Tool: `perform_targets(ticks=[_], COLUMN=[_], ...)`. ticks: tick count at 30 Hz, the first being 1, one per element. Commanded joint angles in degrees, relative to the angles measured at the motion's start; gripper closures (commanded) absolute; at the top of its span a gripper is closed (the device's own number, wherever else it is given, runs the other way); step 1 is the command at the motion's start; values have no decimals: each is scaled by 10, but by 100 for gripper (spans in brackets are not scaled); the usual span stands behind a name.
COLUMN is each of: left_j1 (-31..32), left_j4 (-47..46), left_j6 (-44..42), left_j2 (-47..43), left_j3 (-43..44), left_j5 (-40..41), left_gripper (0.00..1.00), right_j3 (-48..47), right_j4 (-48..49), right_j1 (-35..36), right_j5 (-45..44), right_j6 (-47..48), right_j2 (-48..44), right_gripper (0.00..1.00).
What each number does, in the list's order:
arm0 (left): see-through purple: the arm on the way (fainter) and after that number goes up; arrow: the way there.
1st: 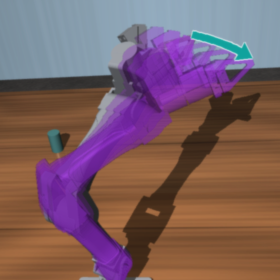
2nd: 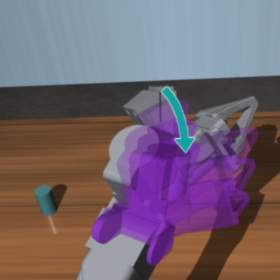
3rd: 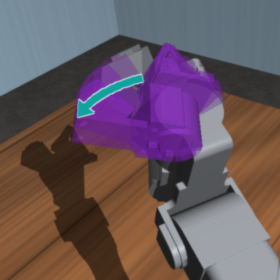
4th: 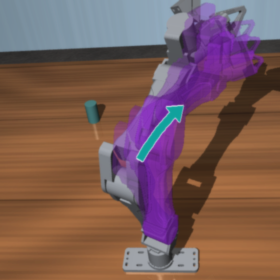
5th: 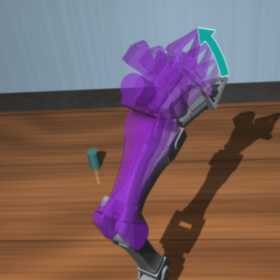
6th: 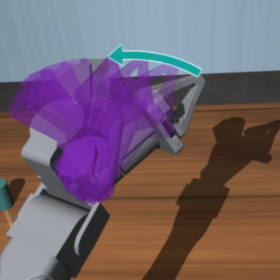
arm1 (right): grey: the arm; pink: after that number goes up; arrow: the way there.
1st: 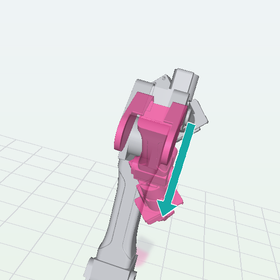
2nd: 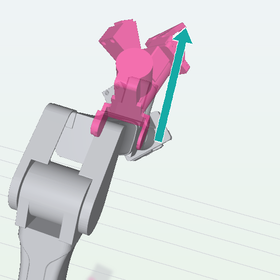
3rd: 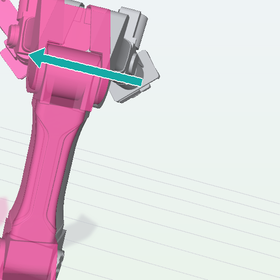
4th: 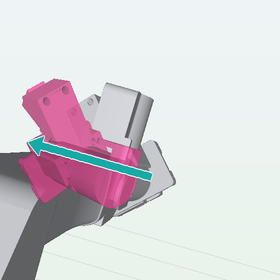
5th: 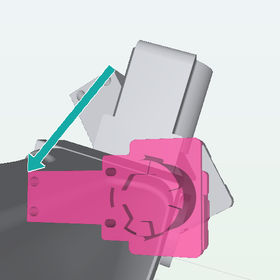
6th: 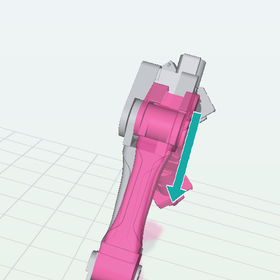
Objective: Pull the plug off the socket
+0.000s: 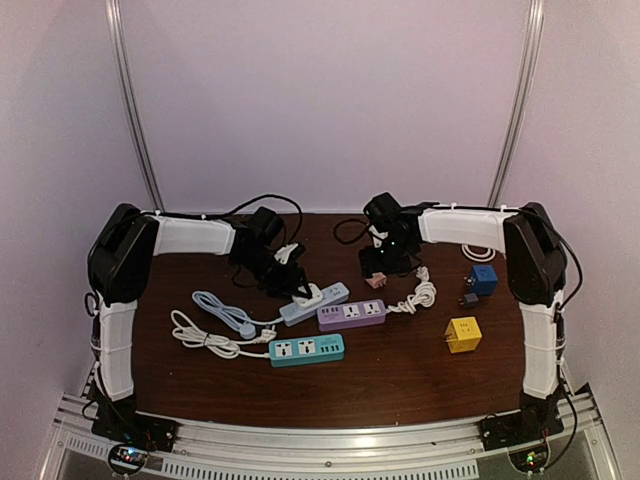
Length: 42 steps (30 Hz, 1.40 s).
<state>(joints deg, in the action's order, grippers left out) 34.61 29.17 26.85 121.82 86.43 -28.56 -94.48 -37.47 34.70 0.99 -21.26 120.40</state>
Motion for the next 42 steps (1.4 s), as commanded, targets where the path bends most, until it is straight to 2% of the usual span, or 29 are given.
perform_targets(ticks=[1, 10, 15, 25, 39, 42], left_j1=[-1, -1, -1, -1, 0, 0], left_j4=[-6, -23, -28, -38, -74, -83], left_j6=[1, 6, 7, 10, 19, 24], left_j2=[2, -17, -23, -40, -68, -72], left_j3=[-17, -23, -29, -34, -53, -53], left_j5=[24, 24, 21, 22, -9, -19], left_gripper=[50, 53, 54, 54, 55, 58], right_j3=[22, 111, 118, 120, 124, 129], right_j4=[38, 193, 235, 269, 282, 285], right_j1=[11, 33, 42, 48, 48, 48], right_j5=[60, 219, 250, 268, 278, 278], right_j6=[-18, -113, -145, -180, -195, -197], right_j2=[-40, -63, -51, -23, 10, 13], right_gripper=[35, 60, 68, 77, 83, 83])
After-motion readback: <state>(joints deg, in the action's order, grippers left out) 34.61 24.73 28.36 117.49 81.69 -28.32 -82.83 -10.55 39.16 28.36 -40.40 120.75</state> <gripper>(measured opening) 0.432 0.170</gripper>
